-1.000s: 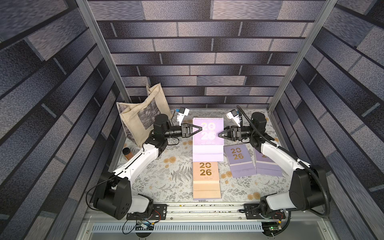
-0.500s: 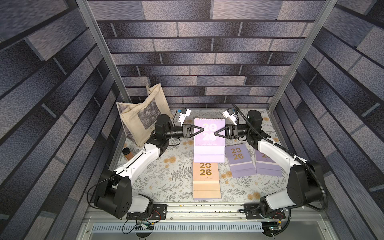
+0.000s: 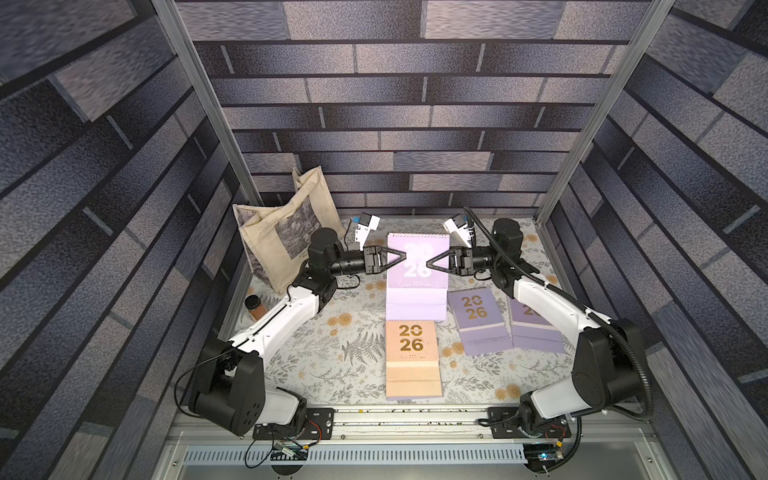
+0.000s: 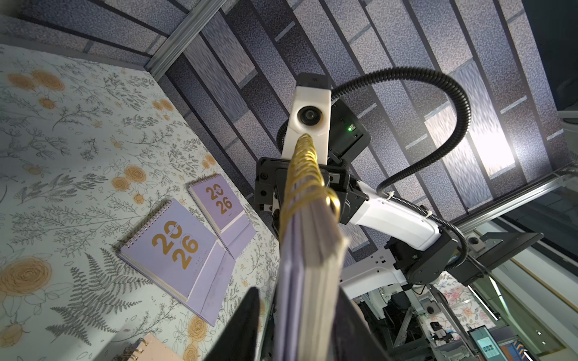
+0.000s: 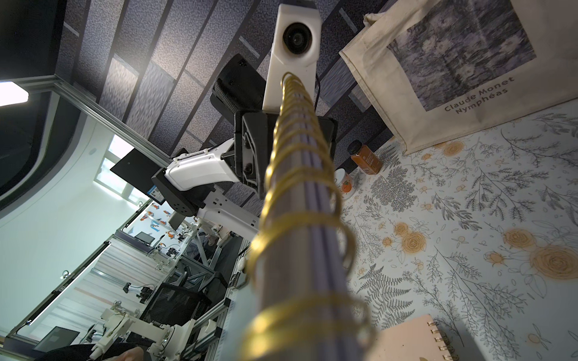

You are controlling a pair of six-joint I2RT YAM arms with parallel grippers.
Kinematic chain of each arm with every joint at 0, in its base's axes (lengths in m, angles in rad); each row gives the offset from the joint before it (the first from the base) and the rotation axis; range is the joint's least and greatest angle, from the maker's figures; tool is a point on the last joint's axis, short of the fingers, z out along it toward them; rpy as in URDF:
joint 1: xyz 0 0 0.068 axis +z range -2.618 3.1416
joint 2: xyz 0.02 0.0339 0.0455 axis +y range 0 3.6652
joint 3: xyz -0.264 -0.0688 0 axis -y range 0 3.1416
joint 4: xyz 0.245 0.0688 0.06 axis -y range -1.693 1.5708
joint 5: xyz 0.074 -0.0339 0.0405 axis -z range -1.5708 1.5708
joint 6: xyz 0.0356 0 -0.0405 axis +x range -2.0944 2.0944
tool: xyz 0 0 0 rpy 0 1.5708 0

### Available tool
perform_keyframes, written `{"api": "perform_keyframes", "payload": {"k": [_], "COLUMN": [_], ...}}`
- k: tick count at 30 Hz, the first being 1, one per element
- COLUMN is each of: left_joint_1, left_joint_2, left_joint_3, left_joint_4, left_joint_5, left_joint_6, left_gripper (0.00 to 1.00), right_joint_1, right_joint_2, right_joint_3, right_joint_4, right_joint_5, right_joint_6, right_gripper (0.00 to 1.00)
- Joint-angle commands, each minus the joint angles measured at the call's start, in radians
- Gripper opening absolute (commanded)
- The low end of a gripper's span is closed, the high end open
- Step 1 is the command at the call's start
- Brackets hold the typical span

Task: Stack the calendars
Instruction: Place the calendar at the calendar.

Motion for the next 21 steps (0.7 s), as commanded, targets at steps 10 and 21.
{"api": "perform_keyframes", "payload": {"k": [10, 21], "left_joint_1": [0.194, 0.237], "left_joint_2": [-0.108, -0.136], "left_joint_3": [-0.001, -0.030], "left_joint_4": [-0.268, -0.278], "left_joint_5": [0.017, 0.027], "left_joint_6": [0.139, 0.134], "left_gripper": [0.67, 0.67], "right_joint_1": [0.008, 0.020], "right_joint_2": [-0.088, -0.175], "right_joint_3": [-0.141, -0.287], "right_joint_4": [-0.045, -0.270], "right_joint_5": [0.058, 0.071], "right_joint_6": [0.117, 0.042], "right_gripper": [0.00, 0.00]}}
